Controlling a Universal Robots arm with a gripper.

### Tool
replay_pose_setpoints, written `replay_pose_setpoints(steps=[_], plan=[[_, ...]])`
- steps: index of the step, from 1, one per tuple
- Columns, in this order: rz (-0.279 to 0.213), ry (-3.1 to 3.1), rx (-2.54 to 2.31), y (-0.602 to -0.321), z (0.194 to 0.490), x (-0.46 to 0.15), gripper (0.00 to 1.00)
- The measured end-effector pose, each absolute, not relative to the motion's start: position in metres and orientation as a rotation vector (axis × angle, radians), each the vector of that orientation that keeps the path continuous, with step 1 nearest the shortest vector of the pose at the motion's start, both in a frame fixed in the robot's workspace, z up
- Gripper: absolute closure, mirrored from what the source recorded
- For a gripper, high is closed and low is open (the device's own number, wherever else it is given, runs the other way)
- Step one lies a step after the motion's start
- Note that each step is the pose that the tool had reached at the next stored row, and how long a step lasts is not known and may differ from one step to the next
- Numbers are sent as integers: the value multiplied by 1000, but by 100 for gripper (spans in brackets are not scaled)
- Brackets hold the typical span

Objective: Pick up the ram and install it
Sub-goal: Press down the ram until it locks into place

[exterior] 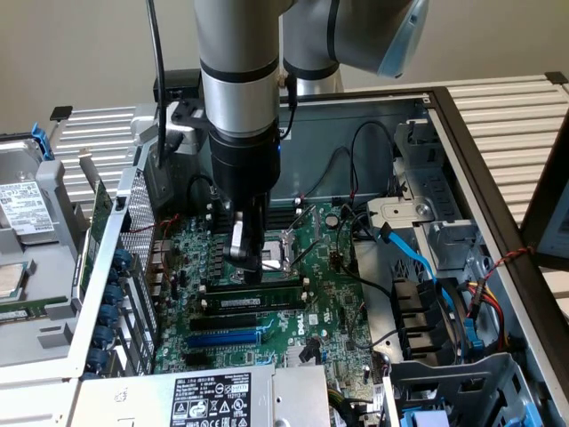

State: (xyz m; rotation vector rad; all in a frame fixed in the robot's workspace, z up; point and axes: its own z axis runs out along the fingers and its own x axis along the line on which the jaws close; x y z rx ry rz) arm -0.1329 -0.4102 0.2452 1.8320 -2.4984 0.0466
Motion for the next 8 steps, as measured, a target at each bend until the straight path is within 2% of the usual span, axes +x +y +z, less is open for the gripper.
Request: replay_pose_setpoints(steps=[8], plan=[[42,-2608,1669,-410,245,-133,89]])
